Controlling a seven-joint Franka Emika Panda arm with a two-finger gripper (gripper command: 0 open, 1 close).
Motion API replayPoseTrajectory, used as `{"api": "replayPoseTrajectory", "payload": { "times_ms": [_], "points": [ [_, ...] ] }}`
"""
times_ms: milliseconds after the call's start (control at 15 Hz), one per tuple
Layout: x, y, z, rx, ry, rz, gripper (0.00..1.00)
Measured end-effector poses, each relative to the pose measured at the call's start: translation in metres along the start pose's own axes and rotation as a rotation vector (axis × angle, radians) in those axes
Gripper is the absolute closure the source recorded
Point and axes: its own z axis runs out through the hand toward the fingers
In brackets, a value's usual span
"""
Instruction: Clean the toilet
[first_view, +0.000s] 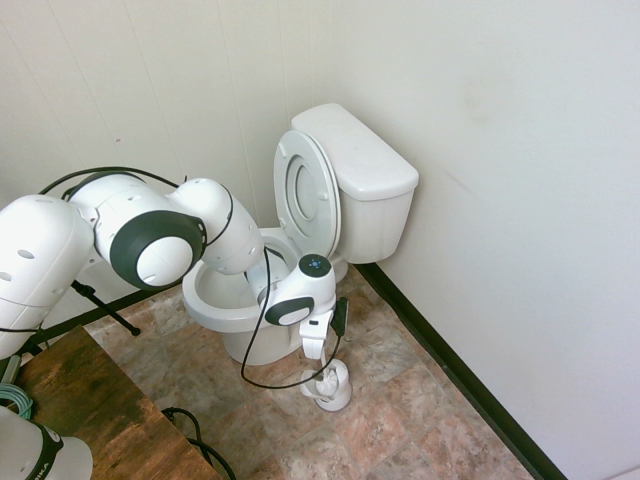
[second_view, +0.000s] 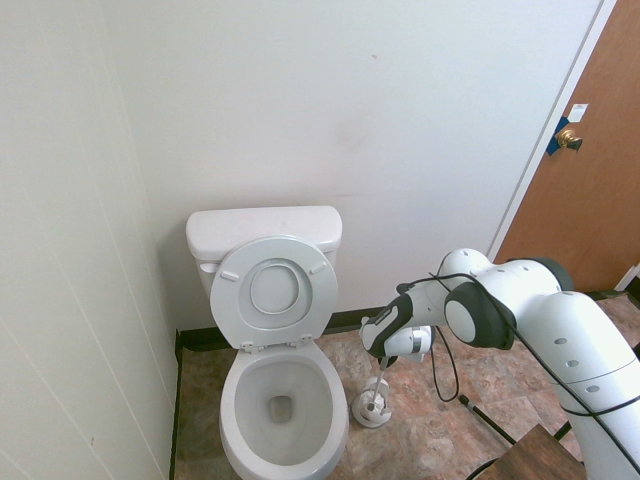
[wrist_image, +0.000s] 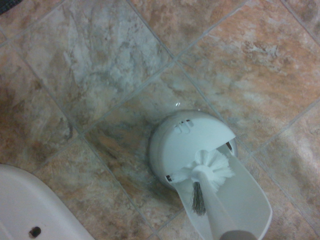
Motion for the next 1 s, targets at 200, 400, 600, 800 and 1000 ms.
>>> {"api": "replayPoseTrajectory", "payload": {
  "times_ms": [200, 400, 600, 800, 1000],
  "points": [
    [0.010, -0.007, 0.010, -0.011, -0.006, 0.021, 1.00],
    [0.019, -0.016, 0.011, -0.022, -0.013, 0.032, 1.00],
    [0.018, -0.025, 0.014, -0.036, -0.019, 0.028, 1.00],
    [0.023, -0.037, 0.015, -0.052, -0.019, 0.028, 1.00],
    [0.033, -0.048, 0.018, -0.058, -0.009, 0.031, 1.00]
  ]
}}
